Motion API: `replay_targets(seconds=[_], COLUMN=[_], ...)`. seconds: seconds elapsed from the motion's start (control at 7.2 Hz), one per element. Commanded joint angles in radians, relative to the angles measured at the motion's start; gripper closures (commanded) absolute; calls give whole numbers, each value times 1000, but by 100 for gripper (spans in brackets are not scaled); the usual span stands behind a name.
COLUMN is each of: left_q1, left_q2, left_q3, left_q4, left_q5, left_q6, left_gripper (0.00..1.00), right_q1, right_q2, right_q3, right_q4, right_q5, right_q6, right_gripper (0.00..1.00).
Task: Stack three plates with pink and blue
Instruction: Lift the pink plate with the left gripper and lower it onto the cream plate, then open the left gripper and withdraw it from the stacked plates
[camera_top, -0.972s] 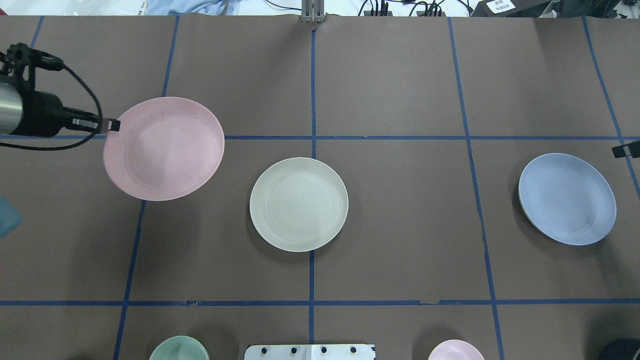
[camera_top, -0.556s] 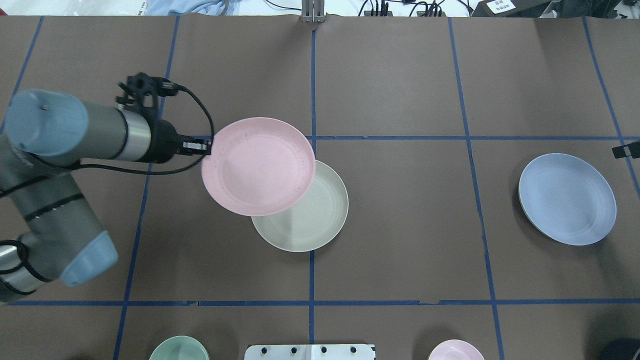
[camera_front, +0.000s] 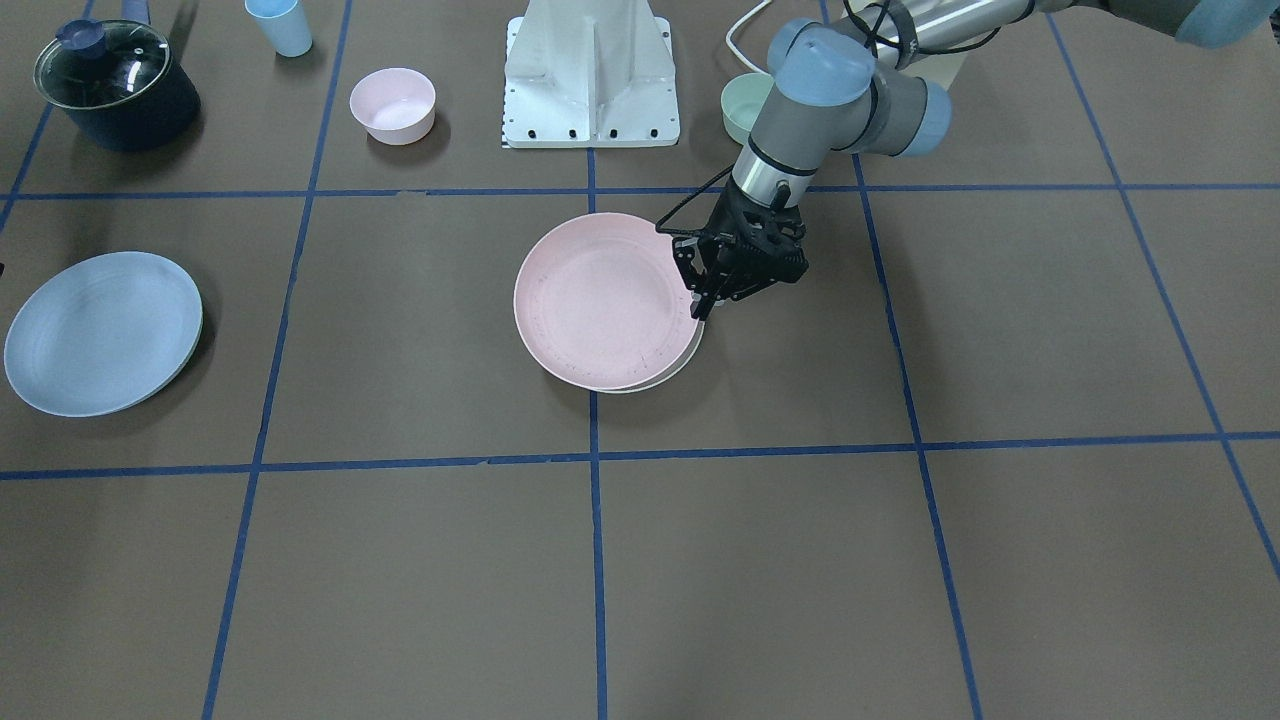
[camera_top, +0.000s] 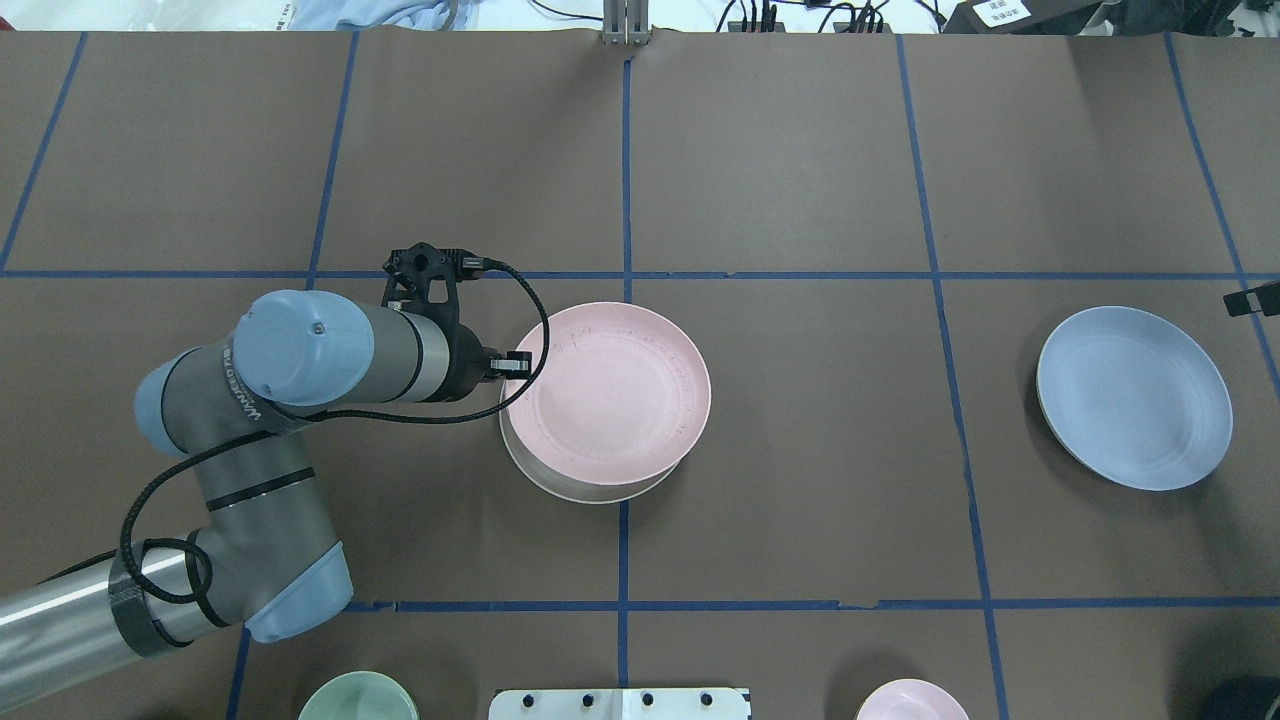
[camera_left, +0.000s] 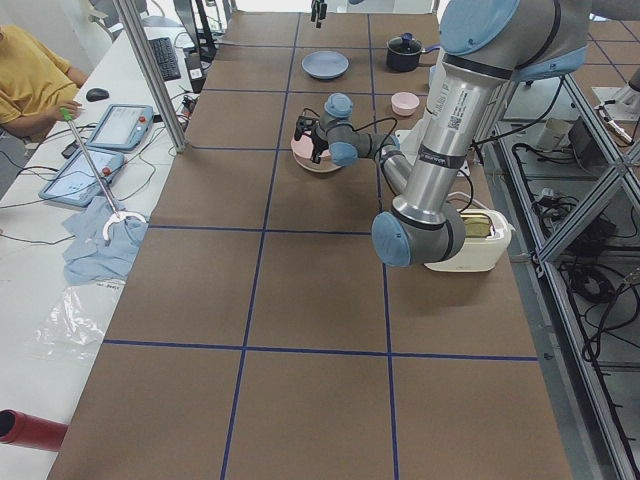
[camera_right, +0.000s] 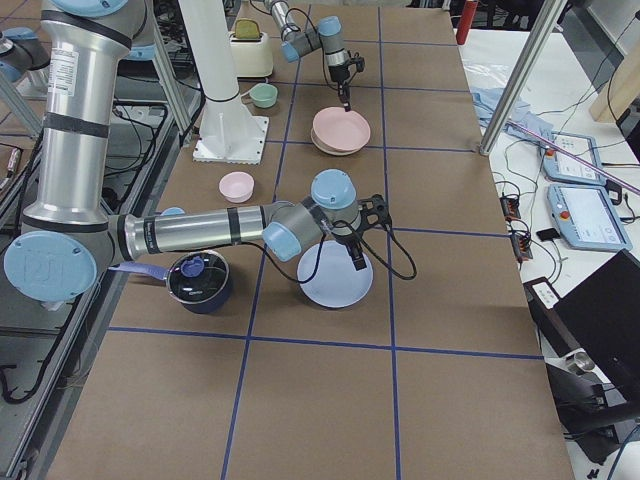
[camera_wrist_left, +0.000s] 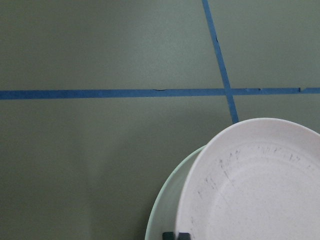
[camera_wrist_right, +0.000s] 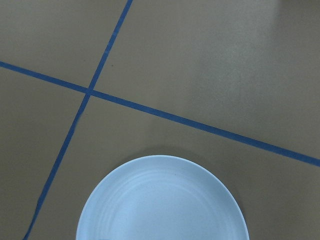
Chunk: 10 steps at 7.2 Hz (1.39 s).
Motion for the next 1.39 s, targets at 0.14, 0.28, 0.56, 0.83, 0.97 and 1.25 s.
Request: replay_targets(seconds=[0.14, 0.28, 0.56, 0.83, 0.97, 1.25], left_q1=[14, 13, -4, -88, -187, -367], left_q2=[-1, 6, 19, 106, 181, 366], left_q3=[16, 6, -34, -132, -163, -234], left_q4=[-10, -10, -7, 4, 0, -13], left_q5=[4, 4, 0, -42, -166, -281], left_q6=[7, 10, 13, 300, 408, 751], left_gripper=[83, 29, 0, 0, 0, 0], right_q1=[0, 0, 0, -23, -49, -134], right_q2=[1, 1, -1, -24, -60, -114], right_q3=[0, 0, 0, -5, -5, -52], right_q4=[0, 0, -1, 17, 26, 197], right_q5=[0, 0, -2, -37, -113, -246], right_q6=[0, 0, 2, 73, 96, 232], right_gripper=[0, 0, 0, 0, 0, 1])
